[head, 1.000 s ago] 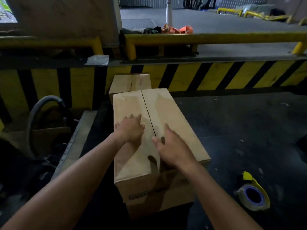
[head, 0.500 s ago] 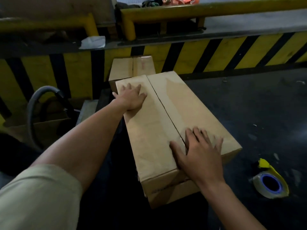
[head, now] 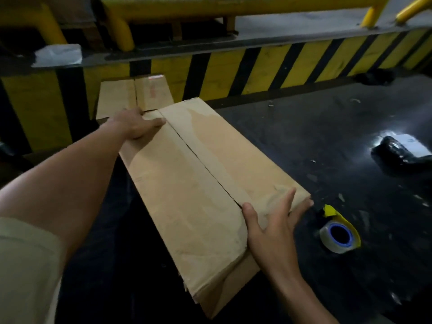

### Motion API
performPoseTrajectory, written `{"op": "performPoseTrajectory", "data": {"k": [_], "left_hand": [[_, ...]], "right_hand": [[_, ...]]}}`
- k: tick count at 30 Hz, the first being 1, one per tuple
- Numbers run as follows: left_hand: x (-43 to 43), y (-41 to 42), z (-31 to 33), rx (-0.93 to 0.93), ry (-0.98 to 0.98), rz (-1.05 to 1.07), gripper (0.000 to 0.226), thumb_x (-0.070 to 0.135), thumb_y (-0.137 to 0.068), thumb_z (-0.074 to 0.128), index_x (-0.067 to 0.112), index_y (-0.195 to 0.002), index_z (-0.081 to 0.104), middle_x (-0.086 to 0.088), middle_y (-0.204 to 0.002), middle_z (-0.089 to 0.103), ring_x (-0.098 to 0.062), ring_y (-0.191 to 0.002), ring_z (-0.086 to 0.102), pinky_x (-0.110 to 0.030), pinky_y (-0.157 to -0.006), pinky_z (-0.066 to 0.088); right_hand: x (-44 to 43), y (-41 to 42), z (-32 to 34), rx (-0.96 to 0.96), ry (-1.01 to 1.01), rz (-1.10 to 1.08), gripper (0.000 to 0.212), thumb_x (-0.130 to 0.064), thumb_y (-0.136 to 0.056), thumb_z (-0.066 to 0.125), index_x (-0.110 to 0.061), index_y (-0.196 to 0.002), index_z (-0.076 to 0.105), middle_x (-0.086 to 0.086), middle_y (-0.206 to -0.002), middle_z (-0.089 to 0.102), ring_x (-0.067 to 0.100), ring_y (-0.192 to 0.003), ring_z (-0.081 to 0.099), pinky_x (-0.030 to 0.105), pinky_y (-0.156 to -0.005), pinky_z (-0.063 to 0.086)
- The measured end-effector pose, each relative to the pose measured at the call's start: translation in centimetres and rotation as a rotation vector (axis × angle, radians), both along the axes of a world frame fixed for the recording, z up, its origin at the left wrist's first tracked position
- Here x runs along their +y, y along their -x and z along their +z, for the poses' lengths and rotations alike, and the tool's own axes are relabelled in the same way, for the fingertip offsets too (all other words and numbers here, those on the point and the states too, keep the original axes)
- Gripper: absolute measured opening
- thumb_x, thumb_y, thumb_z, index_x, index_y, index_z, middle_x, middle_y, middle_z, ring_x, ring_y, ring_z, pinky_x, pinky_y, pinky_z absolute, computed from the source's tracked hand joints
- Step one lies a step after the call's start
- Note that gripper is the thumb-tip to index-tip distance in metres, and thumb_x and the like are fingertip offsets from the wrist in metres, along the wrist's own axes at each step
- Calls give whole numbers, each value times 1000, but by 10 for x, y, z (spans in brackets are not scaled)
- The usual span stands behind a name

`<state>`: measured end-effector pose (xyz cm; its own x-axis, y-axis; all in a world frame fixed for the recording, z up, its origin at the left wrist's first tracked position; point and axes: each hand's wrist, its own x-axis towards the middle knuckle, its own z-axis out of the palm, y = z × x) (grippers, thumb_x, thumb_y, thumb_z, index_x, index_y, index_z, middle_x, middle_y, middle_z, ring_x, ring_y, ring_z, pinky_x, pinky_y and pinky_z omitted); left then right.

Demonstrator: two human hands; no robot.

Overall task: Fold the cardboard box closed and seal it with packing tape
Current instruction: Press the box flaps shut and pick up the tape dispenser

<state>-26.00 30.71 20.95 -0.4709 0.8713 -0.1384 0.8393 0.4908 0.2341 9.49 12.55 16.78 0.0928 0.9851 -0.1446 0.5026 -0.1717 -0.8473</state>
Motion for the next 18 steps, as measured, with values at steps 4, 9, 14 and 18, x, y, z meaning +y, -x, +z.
{"op": "performPoseTrajectory", "data": {"k": [4, 9, 14, 18], "left_hand": [[-16, 11, 5, -75, -31, 41, 96, 78, -79, 61, 5, -142, 50, -24, -141, 55, -44, -126, 51, -50, -102, 41], [-79, 25, 24, -173, -20, 154, 99, 79, -78, 60, 7, -145, 49, -24, -147, 49, -45, -132, 47, -54, -106, 37], [-167, 17, 47, -365, -46, 359, 111, 89, -63, 63, 17, -146, 49, -17, -134, 58, -41, -114, 58, -55, -96, 49], [-225, -5, 44, -542, -112, 537, 109, 82, -67, 69, 23, -152, 36, -17, -141, 52, -39, -112, 57, -59, -98, 48]], "right_hand": [[31, -23, -11, 78, -95, 32, 110, -55, -86, 63, -26, -152, -20, -1, -163, -15, 9, -146, -20, 31, -116, 2], [76, -52, 13, 211, -9, 97, 91, -36, -80, 78, -24, -151, 23, -16, -129, 55, 2, -107, 59, 24, -88, 47], [123, -64, 42, 307, 19, 413, 46, -22, -80, 78, -28, -116, 50, -12, -101, 70, 0, -83, 70, 16, -62, 54], [150, -58, 51, 251, 67, 583, 77, -21, -83, 76, -30, -145, 31, -19, -102, 59, -1, -88, 65, 14, -64, 52]]}}
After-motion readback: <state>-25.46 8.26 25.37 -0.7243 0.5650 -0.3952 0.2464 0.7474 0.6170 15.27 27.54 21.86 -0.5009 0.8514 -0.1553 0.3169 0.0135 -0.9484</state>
